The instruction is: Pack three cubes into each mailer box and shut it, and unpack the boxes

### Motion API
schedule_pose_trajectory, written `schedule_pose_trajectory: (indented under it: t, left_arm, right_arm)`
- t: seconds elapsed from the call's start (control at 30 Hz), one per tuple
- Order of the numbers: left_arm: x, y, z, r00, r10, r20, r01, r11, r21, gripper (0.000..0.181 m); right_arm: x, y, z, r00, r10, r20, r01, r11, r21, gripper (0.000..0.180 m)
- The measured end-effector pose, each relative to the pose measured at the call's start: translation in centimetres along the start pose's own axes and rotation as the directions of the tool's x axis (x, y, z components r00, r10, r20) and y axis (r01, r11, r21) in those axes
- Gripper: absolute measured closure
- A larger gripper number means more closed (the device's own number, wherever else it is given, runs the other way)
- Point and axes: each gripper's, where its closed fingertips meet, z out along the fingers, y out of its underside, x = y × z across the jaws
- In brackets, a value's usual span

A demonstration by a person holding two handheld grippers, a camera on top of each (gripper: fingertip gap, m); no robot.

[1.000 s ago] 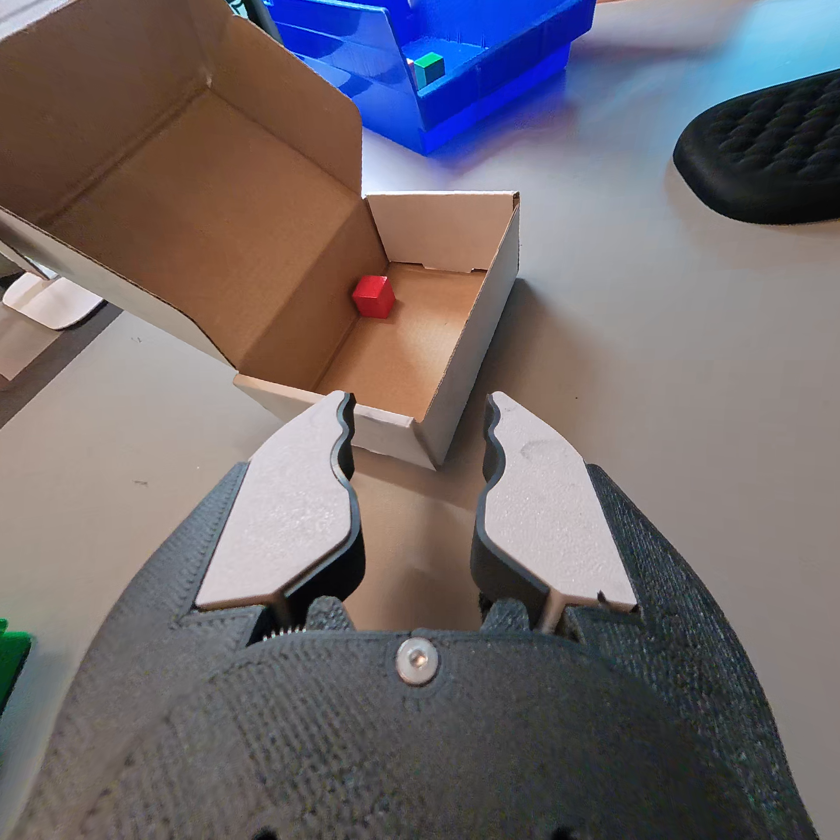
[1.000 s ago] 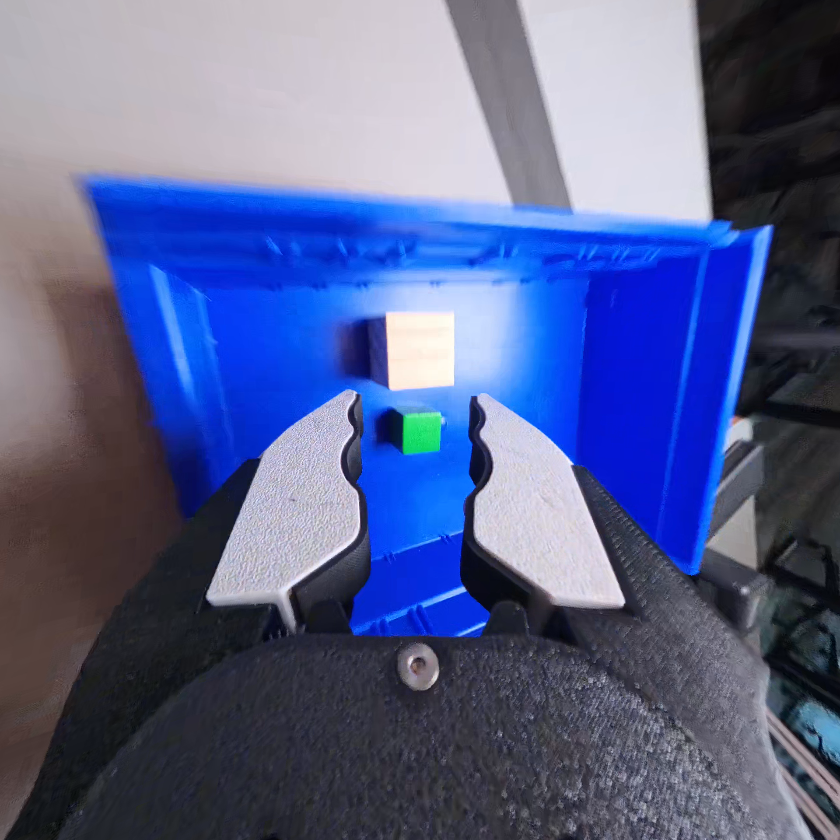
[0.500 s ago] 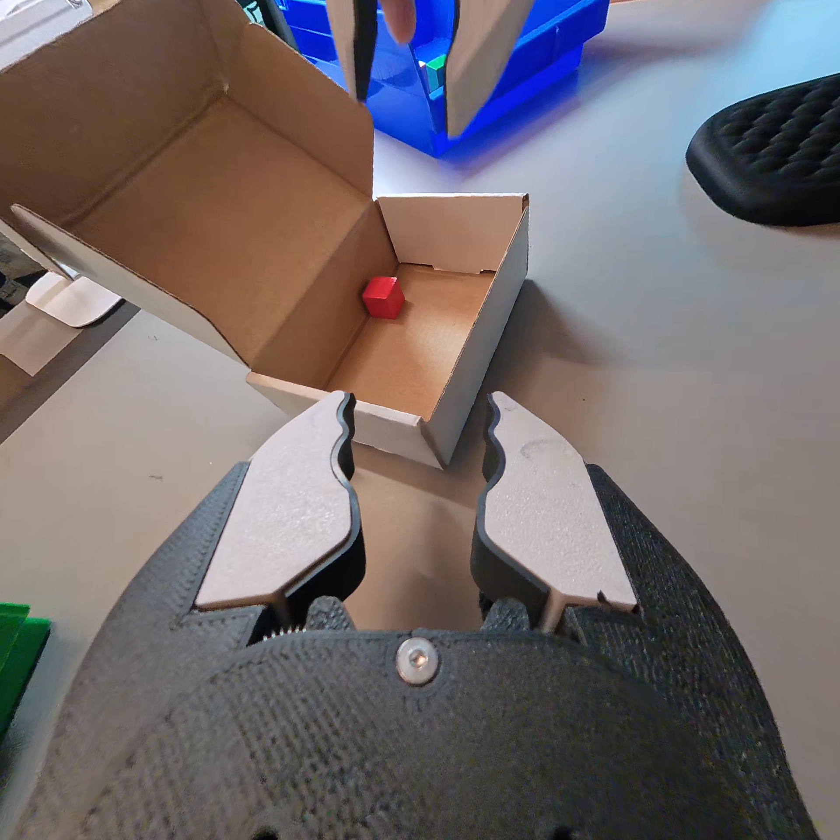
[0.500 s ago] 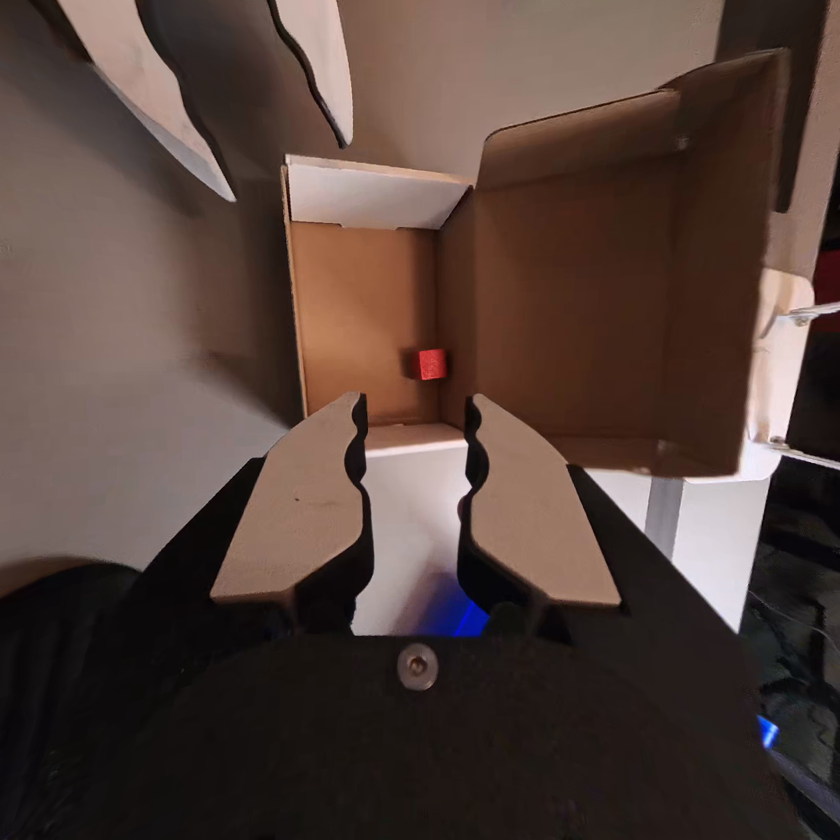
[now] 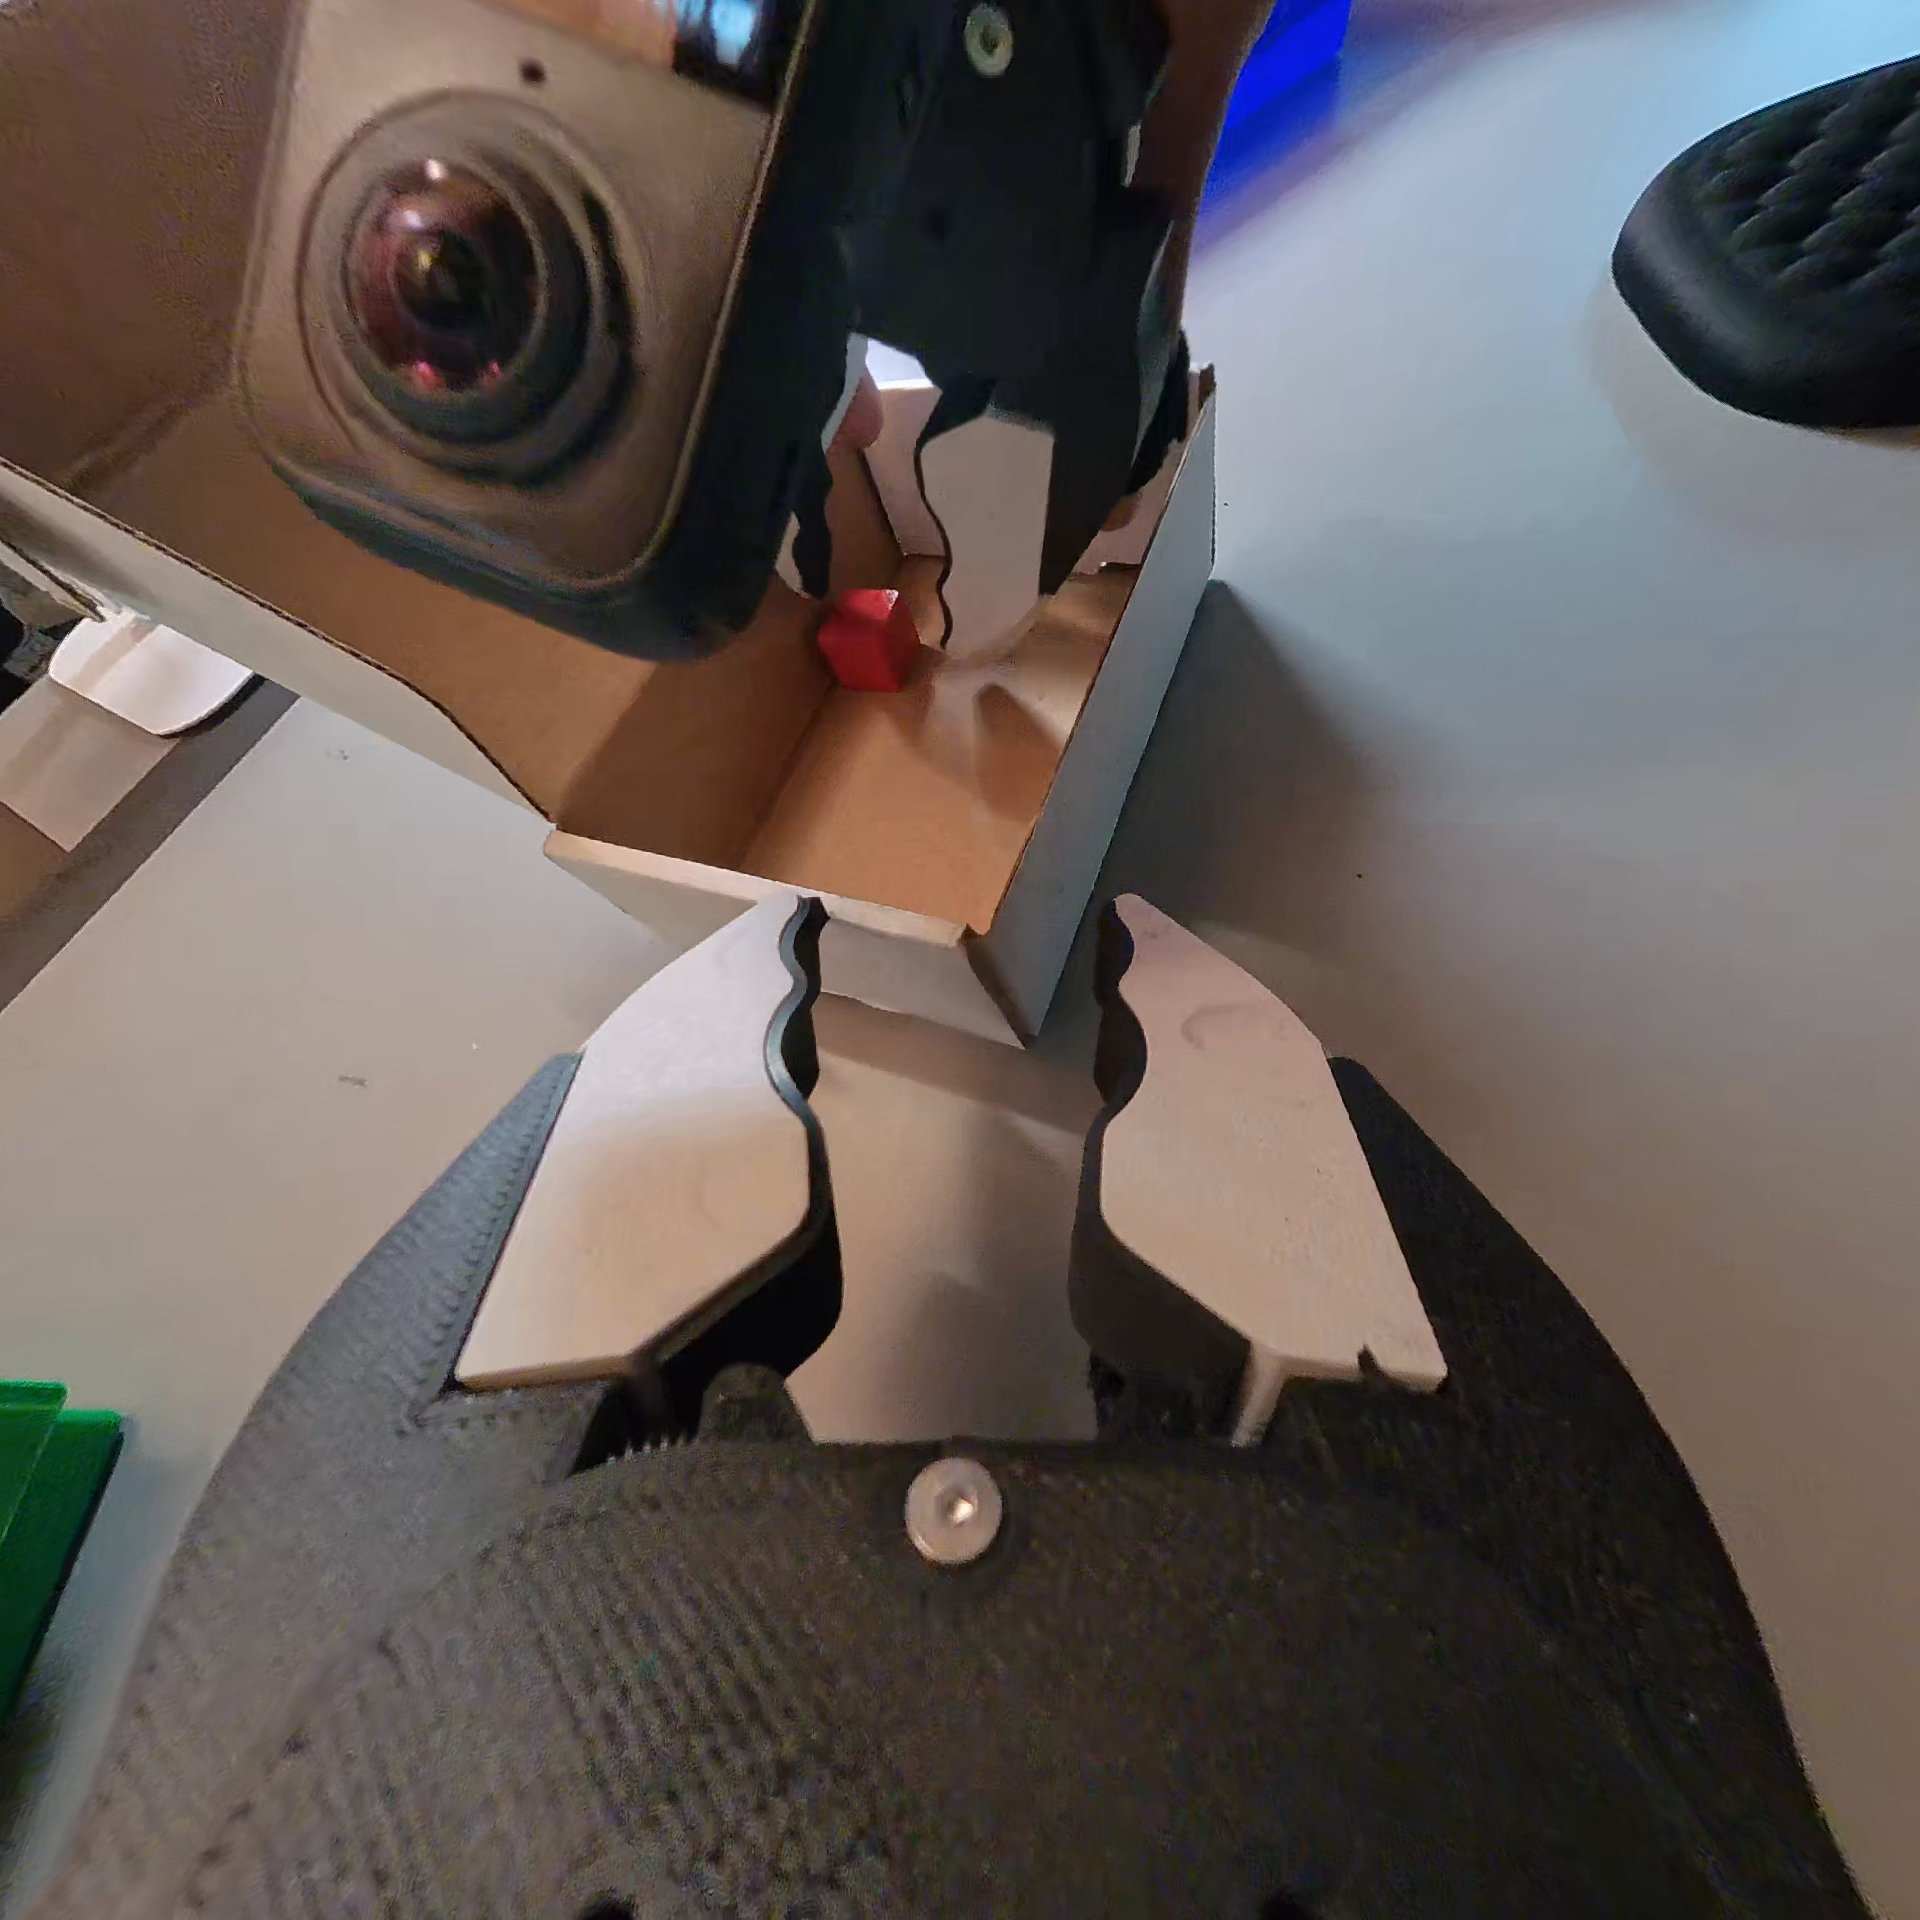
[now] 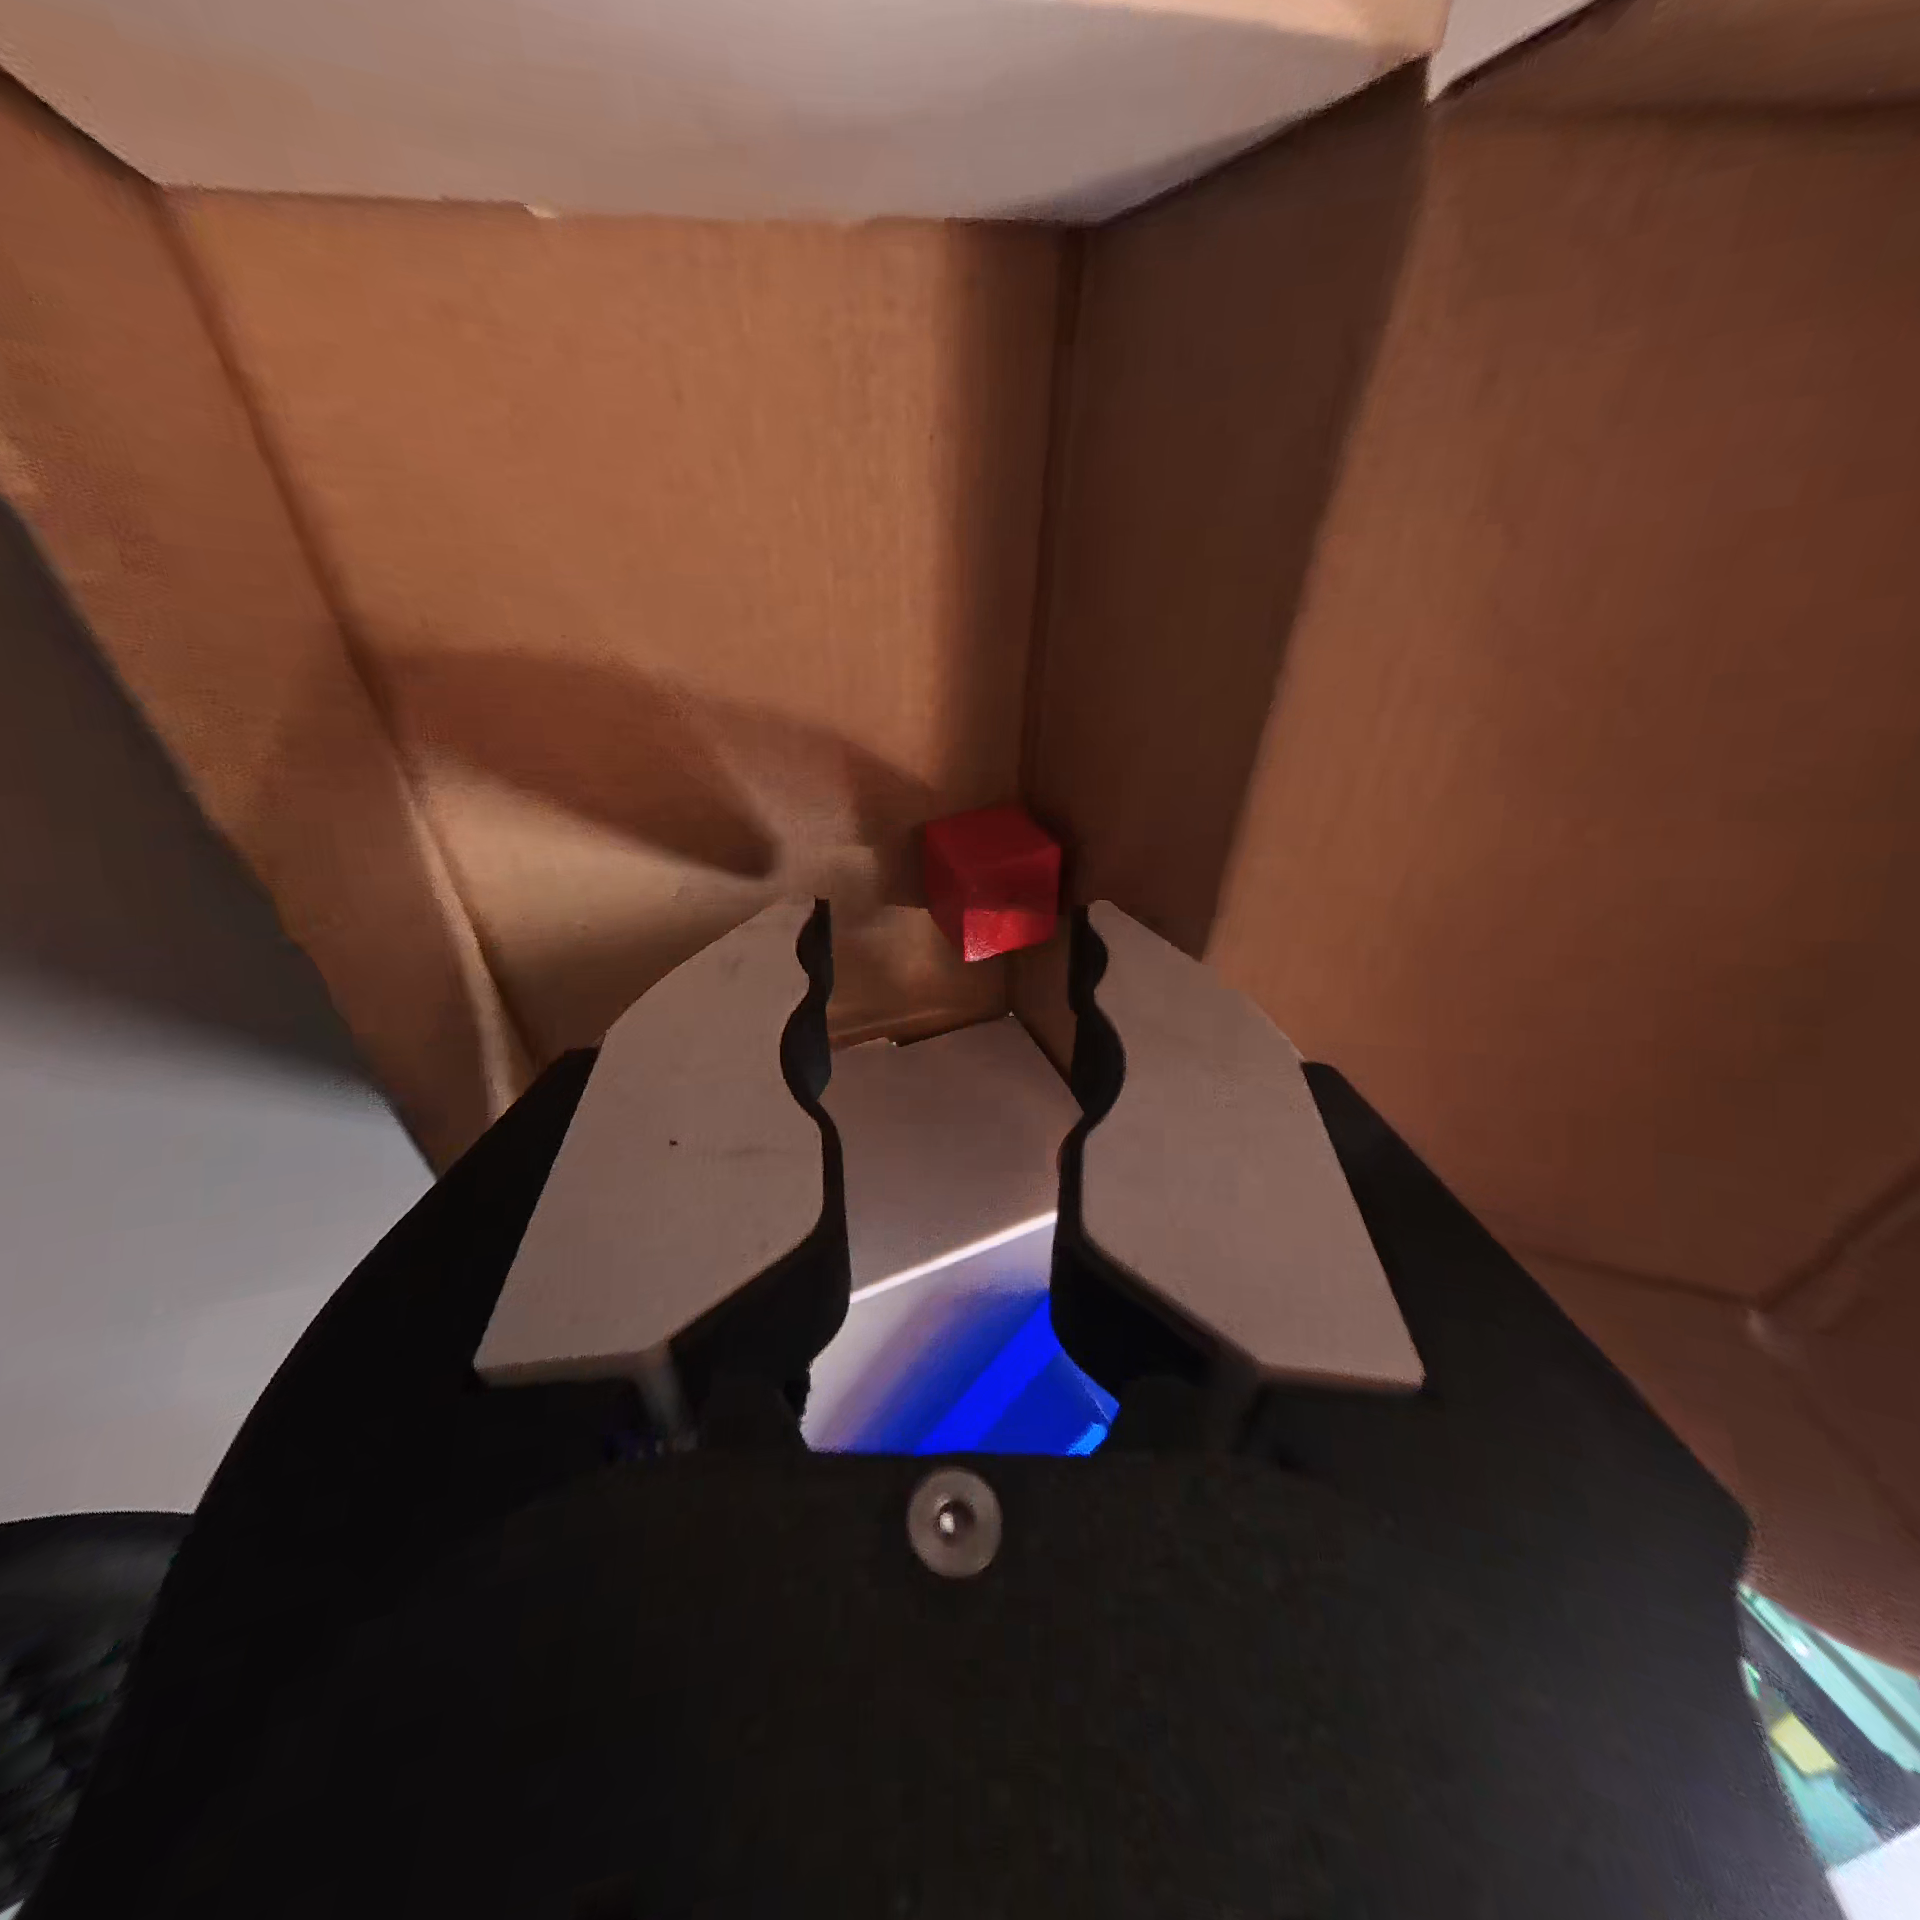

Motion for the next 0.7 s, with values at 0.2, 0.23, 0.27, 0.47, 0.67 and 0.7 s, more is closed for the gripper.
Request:
schedule_pose_trajectory:
  t: [0.2, 0.23, 0.27, 0.47, 0.67, 0.7]
  left_arm:
    - [0.2, 0.3, 0.2, 1.000, 0.010, -0.008, -0.010, 1.000, -0.013, 0.131]
    - [0.3, 0.3, 0.2, 1.000, 0.010, -0.009, -0.011, 1.000, -0.013, 0.131]
    - [0.3, 0.3, 0.2, 1.000, 0.010, -0.009, -0.010, 1.000, -0.013, 0.131]
    - [0.3, 0.4, 0.3, 1.000, 0.010, -0.012, -0.011, 1.000, -0.019, 0.131]
    - [0.3, 0.4, 0.2, 1.000, 0.007, -0.012, -0.007, 1.000, -0.014, 0.131]
    - [0.2, 0.3, 0.2, 1.000, 0.005, -0.012, -0.006, 1.000, -0.013, 0.131]
  right_arm:
    - [-0.2, 0.0, 0.8, 0.999, 0.027, 0.044, -0.028, 1.000, 0.006, 0.151]
    - [-0.4, -0.2, 0.7, 0.998, 0.028, 0.057, -0.029, 0.999, 0.018, 0.155]
    - [-0.7, -0.4, 0.6, 0.997, 0.026, 0.074, -0.028, 0.999, 0.030, 0.155]
    - [-1.3, -0.7, 0.0, 0.993, 0.020, 0.118, -0.028, 0.997, 0.069, 0.149]
    - [-0.9, -0.7, -1.3, 0.993, 0.030, 0.113, -0.043, 0.993, 0.114, 0.159]
    - [-0.6, -0.9, -2.7, 0.992, 0.041, 0.117, -0.059, 0.987, 0.151, 0.159]
